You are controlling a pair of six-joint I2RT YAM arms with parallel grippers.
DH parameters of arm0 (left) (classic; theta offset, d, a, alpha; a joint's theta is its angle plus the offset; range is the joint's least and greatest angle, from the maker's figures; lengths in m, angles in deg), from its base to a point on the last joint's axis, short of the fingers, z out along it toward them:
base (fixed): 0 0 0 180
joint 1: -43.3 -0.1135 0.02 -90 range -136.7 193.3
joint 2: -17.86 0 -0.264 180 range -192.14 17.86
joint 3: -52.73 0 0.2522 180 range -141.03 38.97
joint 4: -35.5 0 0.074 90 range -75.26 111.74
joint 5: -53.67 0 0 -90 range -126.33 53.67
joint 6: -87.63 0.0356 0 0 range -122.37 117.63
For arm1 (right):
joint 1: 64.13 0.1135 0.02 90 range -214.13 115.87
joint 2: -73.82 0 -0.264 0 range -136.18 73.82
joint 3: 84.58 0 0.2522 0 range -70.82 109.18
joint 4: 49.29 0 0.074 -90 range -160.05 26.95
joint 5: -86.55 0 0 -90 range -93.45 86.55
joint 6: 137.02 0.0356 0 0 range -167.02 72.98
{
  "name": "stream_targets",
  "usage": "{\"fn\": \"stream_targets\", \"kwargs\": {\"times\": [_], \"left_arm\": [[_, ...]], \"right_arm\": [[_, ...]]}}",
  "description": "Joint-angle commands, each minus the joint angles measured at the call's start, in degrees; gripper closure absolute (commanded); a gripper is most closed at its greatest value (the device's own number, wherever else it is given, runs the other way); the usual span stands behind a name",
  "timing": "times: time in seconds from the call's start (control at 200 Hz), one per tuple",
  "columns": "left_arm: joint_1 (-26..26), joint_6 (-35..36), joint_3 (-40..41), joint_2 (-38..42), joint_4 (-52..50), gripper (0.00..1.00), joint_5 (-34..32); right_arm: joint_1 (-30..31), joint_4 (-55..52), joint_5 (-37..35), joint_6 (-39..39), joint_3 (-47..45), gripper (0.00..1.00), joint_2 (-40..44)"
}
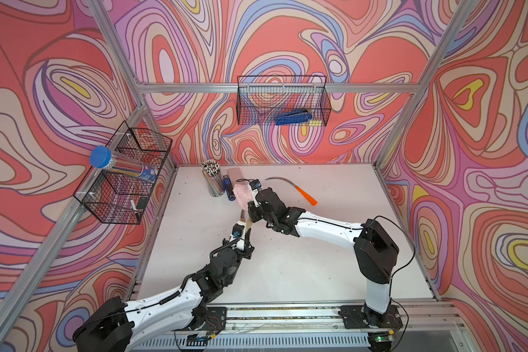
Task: Wipe small sickles with rags
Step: Wipe the small sickle.
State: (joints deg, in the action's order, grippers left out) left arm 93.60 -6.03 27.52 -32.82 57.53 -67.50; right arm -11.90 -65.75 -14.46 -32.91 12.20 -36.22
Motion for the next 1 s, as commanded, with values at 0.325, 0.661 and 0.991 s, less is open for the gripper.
{"fn": "stream_targets", "kwargs": {"times": [0.325, 0.661, 0.991], "left_arm": [[0.2, -0.9, 0.1, 1.5, 1.7, 1.00, -0.5], [0.2, -0.8, 0.0, 1.9, 1.7, 1.00, -0.5], [0.2, -0.7, 0.0, 1.5, 2.0, 1.00, -0.7]], "right_arm": [[-5.7, -6.4, -2.2, 4.2, 5.2, 1.00, -6.1], [-14.9, -10.6, -5.7, 4.6, 9.1, 1.00, -11.6], [-9.2, -10.6, -1.1, 2.7, 11.7, 1.00, -11.3]]}}
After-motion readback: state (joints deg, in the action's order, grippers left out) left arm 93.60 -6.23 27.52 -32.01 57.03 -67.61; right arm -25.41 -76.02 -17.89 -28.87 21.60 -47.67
